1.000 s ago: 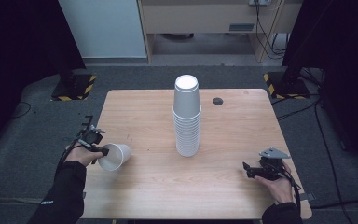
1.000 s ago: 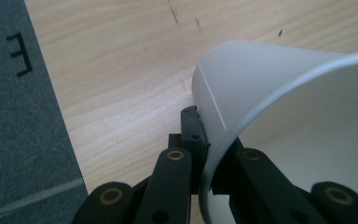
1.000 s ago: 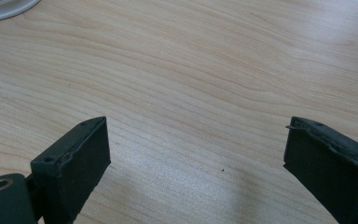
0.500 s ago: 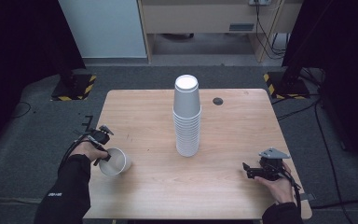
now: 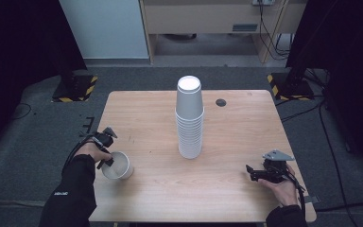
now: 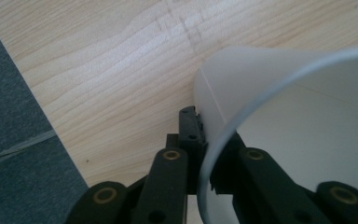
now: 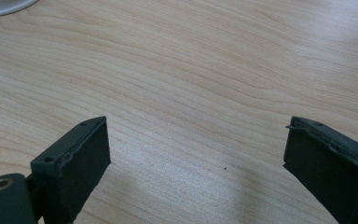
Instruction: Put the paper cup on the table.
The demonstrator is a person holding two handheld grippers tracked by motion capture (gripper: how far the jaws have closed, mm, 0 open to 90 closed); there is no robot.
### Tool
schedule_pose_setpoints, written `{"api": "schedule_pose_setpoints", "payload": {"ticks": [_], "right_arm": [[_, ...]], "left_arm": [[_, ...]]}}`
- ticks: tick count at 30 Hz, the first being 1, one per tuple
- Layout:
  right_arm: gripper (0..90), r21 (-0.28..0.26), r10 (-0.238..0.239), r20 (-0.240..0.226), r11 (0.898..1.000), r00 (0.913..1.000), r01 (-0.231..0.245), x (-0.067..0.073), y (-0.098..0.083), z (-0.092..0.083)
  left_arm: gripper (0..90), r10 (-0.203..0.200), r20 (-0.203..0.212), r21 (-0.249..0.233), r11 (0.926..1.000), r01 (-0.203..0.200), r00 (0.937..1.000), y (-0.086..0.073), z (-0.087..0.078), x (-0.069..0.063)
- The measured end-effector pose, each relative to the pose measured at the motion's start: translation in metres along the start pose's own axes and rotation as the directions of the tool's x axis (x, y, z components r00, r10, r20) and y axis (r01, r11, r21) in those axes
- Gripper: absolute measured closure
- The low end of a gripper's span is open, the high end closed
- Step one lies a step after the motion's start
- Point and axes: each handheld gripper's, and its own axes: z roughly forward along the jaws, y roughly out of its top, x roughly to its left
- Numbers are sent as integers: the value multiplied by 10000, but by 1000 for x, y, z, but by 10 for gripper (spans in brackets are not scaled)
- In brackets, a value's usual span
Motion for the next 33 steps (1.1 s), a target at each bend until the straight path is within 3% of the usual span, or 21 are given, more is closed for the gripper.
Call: {"api": "schedule_pose_setpoints", "payload": {"ticks": [7,11,16,17,18,19,23,26,27,28,29,33], "right_arm": [[73,2,0,11,10000,10000,0,0,0,0],[72,12,-33,10,10000,10000,33,0,0,0],[70,1,-9,41,10000,10000,9,0,0,0],[69,-5,17,26,10000,10000,-17,0,0,0],[69,-5,17,26,10000,10000,-17,0,0,0],[69,-20,64,27,10000,10000,-64,0,0,0],[69,-9,65,38,10000,10000,-65,-1,0,0],[68,-43,75,44,10000,10000,-75,-1,0,0],[68,-55,96,52,9999,9999,-95,-1,0,0],[68,-55,96,52,9999,9999,-95,-1,0,0],[67,-65,108,66,9999,9999,-107,-1,0,-1],[65,-110,156,107,9998,9998,-154,-2,0,-1]], "left_arm": [[826,-96,35,-744,9972,98,9999,2,2,0],[768,-250,98,-1159,9929,259,9996,1,0,0],[592,-285,556,-2571,9655,418,9980,-5,-8,-2],[546,-305,553,-2949,9544,455,9980,-6,-10,-2],[486,-305,553,-2949,9544,455,9980,-6,-10,-2],[478,-257,585,-3429,9383,443,9980,-11,-13,-3],[362,-175,399,-4428,8960,334,9991,-21,-17,-3],[327,-197,294,-5199,8536,321,9994,-28,-21,-2],[311,-197,294,-5199,8536,321,9994,-28,-21,-2],[311,-246,270,-5471,8363,354,9993,-31,-22,-1],[302,-368,331,-6037,7957,493,9988,-36,-24,1],[278,-513,588,-7033,7066,779,9969,-48,-26,4]]}}
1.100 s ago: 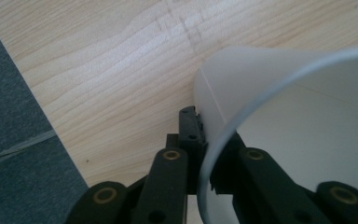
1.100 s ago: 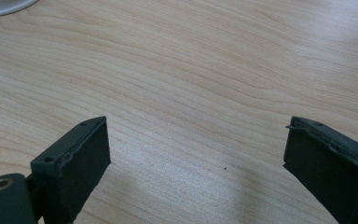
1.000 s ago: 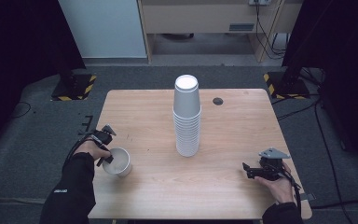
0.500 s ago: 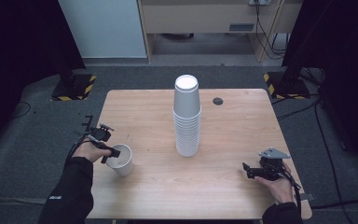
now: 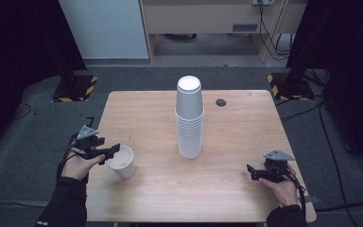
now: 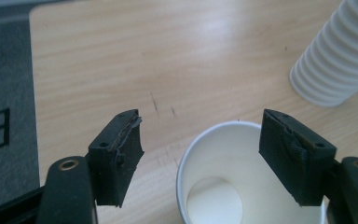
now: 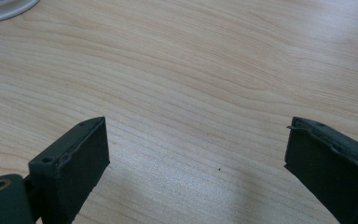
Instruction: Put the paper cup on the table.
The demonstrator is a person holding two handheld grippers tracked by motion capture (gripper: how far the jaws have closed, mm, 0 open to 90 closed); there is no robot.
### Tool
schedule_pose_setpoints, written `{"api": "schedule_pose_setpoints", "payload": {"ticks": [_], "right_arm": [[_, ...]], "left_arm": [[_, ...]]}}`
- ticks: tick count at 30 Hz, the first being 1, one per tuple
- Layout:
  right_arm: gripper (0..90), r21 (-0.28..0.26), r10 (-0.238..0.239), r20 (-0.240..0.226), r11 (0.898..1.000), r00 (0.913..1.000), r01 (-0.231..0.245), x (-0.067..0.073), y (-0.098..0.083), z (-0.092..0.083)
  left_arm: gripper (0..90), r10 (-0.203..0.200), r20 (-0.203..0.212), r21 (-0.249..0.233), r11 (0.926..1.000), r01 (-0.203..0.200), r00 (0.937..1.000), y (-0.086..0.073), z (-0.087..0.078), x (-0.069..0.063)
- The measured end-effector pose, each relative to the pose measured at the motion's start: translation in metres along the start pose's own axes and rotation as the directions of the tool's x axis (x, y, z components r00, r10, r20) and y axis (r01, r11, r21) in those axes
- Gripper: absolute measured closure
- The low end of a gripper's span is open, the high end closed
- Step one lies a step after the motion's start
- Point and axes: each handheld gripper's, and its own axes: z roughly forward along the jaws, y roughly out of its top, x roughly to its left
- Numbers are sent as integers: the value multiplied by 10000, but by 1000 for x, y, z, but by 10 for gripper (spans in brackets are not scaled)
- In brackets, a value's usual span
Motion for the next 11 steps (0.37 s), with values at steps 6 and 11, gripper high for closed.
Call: {"api": "schedule_pose_setpoints", "payload": {"ticks": [6,11], "right_arm": [[63,-36,-46,22,10000,10000,46,-2,0,-1],[62,-56,51,34,10000,10000,-51,-2,0,-1]], "left_arm": [[263,-372,-521,-1843,9825,270,9979,-16,-15,6],[262,-631,-964,-2683,9627,351,9933,-31,-22,10]]}}
